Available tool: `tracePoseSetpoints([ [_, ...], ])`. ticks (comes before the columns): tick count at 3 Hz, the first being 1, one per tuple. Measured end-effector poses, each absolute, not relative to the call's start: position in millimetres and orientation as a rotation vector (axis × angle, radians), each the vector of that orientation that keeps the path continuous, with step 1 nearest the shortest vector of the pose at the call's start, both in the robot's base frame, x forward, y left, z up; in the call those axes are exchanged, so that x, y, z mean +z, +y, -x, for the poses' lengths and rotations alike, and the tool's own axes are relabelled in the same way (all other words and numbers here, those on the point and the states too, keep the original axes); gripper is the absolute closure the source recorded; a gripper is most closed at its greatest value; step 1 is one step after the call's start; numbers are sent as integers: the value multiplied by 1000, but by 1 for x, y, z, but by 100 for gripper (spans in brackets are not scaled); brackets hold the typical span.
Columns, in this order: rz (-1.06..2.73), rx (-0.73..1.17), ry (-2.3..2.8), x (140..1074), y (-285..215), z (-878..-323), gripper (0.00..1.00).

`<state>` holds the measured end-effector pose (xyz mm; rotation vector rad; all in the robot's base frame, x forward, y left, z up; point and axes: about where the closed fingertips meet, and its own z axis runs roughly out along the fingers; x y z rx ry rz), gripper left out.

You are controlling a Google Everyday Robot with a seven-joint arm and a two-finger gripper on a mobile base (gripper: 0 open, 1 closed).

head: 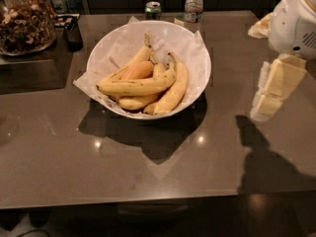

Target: Pick banana from white bowl

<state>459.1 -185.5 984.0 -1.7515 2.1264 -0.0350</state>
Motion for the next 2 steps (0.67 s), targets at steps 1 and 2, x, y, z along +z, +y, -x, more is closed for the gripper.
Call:
tracePoseSetpoints([
  [1,1792,66,1989,992,-146,-484,0],
  [2,1825,173,1883,996,-108,-505,0],
])
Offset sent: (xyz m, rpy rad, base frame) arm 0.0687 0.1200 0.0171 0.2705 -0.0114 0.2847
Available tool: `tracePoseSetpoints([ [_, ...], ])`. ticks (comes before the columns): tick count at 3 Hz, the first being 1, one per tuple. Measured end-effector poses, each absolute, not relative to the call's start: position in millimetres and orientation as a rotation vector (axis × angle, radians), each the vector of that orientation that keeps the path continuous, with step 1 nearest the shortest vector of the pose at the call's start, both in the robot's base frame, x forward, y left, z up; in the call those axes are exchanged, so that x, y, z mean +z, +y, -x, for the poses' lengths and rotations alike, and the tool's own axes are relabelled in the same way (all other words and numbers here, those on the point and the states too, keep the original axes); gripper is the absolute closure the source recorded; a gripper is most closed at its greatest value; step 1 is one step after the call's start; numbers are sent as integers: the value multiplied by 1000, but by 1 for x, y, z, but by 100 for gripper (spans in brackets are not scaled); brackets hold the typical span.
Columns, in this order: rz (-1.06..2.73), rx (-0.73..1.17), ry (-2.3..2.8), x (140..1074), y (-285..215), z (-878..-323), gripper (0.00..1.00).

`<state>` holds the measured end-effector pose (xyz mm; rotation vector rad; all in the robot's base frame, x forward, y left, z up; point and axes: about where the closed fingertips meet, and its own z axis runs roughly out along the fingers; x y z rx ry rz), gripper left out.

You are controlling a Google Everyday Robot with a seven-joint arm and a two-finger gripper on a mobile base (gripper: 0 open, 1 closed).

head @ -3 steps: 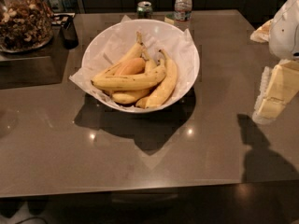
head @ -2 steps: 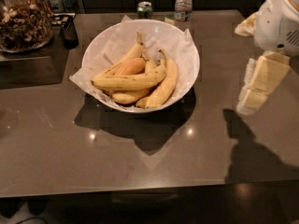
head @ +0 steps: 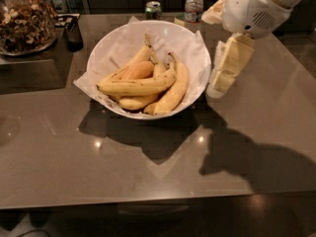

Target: Pick banana from white bowl

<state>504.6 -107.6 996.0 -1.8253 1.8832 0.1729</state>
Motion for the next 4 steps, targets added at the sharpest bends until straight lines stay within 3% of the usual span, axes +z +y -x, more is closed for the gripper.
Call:
tracePoseSetpoints([
  [2,1787,238,1880,991,-102,-506,0],
  [4,1764,528,1802,956,-46,-522,0],
])
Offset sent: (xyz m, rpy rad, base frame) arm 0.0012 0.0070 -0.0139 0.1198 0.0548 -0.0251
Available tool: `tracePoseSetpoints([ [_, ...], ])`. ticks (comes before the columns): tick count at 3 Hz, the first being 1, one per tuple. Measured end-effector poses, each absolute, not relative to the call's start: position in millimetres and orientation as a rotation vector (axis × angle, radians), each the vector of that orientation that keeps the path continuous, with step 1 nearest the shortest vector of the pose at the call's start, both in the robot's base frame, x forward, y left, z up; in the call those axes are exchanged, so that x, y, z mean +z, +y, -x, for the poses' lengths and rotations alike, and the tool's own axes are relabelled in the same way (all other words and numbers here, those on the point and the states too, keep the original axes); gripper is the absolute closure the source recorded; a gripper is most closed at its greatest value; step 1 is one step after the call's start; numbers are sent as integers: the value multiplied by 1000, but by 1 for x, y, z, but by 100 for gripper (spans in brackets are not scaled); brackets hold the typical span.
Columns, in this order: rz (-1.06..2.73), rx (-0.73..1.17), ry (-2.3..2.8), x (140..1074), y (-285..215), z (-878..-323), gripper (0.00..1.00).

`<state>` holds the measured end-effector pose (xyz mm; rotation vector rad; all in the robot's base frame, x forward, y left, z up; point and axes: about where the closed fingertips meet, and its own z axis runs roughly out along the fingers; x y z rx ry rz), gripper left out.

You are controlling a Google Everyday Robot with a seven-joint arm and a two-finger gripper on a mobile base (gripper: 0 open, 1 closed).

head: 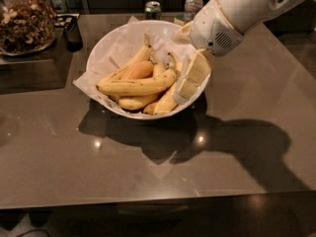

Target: Pick banana from white bowl

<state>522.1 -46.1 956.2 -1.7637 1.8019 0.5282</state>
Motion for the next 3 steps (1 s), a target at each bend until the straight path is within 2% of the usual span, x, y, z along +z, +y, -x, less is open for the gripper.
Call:
tracePoseSetpoints([
  [2,1764,535,1802,955,-45,-522,23],
  [3,1786,568,1786,948,-36,-524,19],
])
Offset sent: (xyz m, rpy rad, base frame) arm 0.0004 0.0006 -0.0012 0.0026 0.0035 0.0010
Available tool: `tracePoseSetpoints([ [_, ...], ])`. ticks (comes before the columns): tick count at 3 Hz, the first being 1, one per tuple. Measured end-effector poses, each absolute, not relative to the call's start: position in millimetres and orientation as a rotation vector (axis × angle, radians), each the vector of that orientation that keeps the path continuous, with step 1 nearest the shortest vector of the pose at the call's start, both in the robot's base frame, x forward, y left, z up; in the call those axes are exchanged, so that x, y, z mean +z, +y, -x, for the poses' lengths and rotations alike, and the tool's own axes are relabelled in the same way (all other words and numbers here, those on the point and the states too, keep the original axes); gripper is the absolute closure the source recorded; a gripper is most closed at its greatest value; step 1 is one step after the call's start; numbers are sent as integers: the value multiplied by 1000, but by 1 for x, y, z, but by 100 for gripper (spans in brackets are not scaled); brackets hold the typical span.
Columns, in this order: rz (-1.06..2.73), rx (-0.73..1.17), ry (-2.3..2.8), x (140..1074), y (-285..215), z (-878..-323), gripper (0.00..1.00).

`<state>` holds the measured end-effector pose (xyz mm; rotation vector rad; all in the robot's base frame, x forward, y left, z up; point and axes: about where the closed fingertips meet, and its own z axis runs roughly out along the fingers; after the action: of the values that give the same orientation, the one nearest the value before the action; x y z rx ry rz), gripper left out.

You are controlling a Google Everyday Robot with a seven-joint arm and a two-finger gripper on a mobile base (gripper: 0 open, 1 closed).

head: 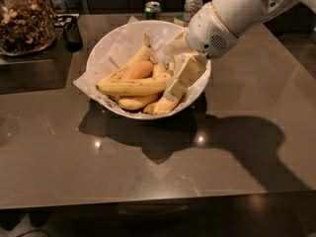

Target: Pick banana from white bowl

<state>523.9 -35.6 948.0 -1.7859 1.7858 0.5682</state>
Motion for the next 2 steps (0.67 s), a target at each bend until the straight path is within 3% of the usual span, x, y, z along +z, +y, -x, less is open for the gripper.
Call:
tracePoseSetpoints([
  [2,1887,694,1706,921,4,-534,15],
])
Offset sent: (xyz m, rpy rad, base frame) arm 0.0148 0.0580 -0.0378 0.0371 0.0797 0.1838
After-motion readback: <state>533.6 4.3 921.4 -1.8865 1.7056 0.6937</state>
